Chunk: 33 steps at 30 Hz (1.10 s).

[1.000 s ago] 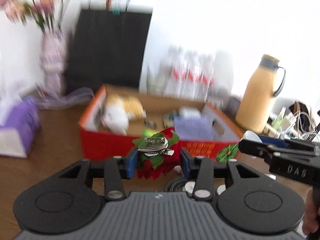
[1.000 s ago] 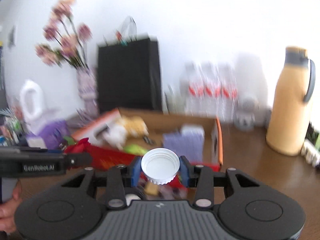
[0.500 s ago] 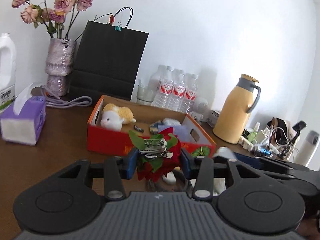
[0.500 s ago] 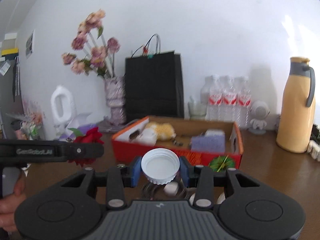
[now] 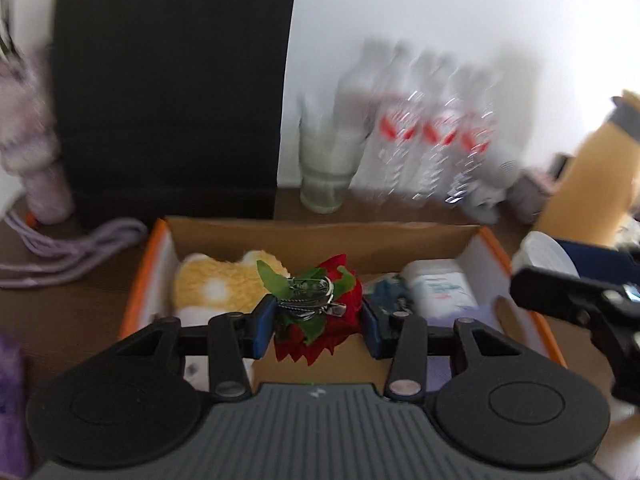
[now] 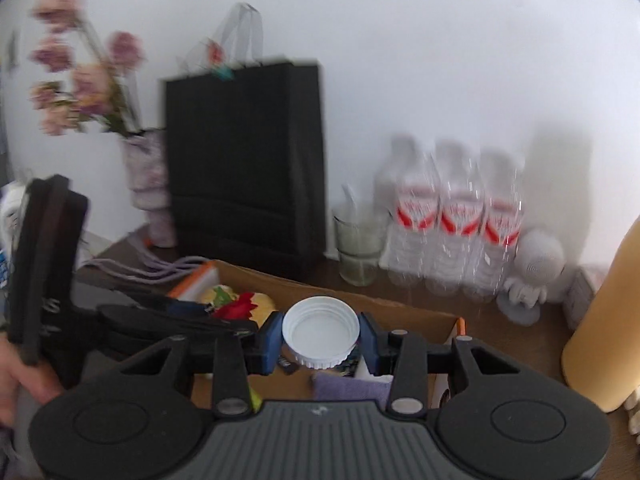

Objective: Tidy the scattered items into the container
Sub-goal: 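Release the red flower ornament into the box with the left tool while the right tool drops the cap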

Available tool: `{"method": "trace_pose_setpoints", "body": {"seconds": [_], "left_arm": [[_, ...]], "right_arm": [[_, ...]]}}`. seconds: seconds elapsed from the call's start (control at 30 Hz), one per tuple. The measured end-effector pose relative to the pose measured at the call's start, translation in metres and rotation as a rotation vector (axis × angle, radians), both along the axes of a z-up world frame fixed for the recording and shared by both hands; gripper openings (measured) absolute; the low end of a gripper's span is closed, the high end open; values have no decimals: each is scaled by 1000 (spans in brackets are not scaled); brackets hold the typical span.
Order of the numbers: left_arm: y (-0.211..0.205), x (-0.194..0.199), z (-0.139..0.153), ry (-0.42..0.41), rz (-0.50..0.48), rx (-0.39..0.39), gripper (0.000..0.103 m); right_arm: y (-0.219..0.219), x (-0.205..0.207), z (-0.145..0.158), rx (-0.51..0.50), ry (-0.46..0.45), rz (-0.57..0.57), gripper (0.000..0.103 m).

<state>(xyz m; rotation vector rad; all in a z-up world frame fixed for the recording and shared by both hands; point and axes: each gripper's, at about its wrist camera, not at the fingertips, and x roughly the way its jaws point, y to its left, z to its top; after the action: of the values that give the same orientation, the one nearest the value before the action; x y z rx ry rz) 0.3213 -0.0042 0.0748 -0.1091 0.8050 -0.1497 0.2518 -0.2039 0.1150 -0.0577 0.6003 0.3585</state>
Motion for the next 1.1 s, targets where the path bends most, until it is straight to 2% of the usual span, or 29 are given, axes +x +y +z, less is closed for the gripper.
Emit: {"method": "trace_pose_setpoints", "body": {"seconds": [0.07, 0.13, 0.17, 0.2, 0.23, 0.27, 0.47, 0.6, 0.7, 0.8, 0.87, 0.9, 1.0, 1.1], "left_arm": [[-2, 28, -14, 28, 1, -25, 51], [0, 46, -23, 62, 1, -38, 63], [2, 51, -24, 69, -10, -56, 64], [6, 53, -22, 64, -18, -73, 69], [11, 52, -20, 51, -31, -93, 80], [15, 52, -17, 38, -44, -106, 83], [44, 36, 6, 1, -7, -15, 84], [71, 24, 9, 9, 50, -3, 85], [84, 18, 10, 22, 76, 0, 85], [90, 8, 18, 21, 74, 7, 85], [90, 2, 28, 7, 76, 4, 85], [90, -2, 33, -1, 75, -1, 86], [87, -16, 50, -22, 63, -14, 90], [78, -36, 62, -28, 41, 20, 99]], "right_arm": [[-2, 22, -12, 13, 41, -9, 39], [-1, 37, -24, -2, 77, -21, 39], [0, 42, -29, -11, 93, -20, 39], [2, 46, -34, -19, 108, -8, 39], [3, 49, -39, -28, 117, 1, 39], [6, 53, -44, -36, 136, 19, 39], [39, 85, -75, -33, 305, 129, 39], [62, 104, -101, -47, 437, 152, 39], [71, 107, -112, -89, 469, 138, 39], [65, 104, -99, -50, 482, 109, 47], [54, 98, -78, 4, 463, 97, 56], [48, 95, -65, 18, 446, 85, 57], [31, 84, -28, 17, 386, 40, 59], [13, 67, -3, -6, 354, -6, 68]]}}
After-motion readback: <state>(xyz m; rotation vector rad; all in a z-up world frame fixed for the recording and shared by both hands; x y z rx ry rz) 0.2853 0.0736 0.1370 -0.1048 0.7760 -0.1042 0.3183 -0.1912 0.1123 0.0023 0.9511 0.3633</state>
